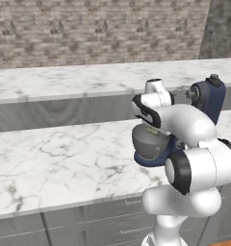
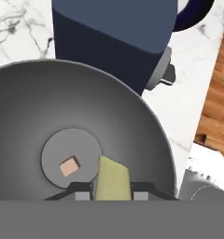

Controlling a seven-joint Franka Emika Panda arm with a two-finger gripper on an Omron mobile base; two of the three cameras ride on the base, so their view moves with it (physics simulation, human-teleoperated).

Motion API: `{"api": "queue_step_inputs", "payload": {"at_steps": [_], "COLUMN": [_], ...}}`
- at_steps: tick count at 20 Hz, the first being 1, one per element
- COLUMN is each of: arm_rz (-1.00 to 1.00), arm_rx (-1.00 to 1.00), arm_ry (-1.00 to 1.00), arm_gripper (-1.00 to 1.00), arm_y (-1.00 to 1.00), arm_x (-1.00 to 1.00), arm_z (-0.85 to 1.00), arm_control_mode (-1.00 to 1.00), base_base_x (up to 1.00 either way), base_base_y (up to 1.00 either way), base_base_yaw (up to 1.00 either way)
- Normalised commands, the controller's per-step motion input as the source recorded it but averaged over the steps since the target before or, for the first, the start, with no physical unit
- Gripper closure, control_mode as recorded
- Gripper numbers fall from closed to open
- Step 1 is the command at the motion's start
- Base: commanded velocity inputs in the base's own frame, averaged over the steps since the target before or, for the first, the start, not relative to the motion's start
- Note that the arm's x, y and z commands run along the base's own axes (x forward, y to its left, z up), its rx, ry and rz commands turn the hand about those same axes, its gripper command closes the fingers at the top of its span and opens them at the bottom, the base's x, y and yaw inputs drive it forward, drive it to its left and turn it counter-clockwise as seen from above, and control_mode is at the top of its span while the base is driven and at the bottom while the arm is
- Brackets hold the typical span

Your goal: Add butter and sugar cubes to the stand mixer bowl and then turn on the stand mixer to begin making frosting.

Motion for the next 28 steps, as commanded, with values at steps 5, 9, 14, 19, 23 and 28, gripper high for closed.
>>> {"api": "queue_step_inputs", "payload": {"at_steps": [5, 9, 14, 19, 23, 28], "arm_rz": [-0.16, -0.14, -0.10, -0.08, -0.01, 0.00], "arm_rx": [-0.01, 0.00, 0.00, 0.00, 0.01, 0.00], "arm_ry": [0.01, 0.01, 0.00, -0.01, -0.14, -0.11], "arm_gripper": [1.00, -1.00, -1.00, -1.00, -1.00, -1.00], "arm_y": [0.15, 0.00, -0.06, -0.10, -0.03, 0.00], "arm_x": [0.25, 0.02, -0.03, -0.18, -0.89, -0.98], "arm_z": [-0.08, -0.07, 0.00, 0.19, 0.96, 0.98], "arm_control_mode": [-1.00, -1.00, -1.00, -1.00, -1.00, -1.00], "base_base_x": [0.00, 0.00, 0.00, 0.00, 0.00, 0.00], "base_base_y": [0.00, 0.00, 0.00, 0.00, 0.00, 0.00], "base_base_yaw": [0.00, 0.00, 0.00, 0.00, 0.00, 0.00]}}
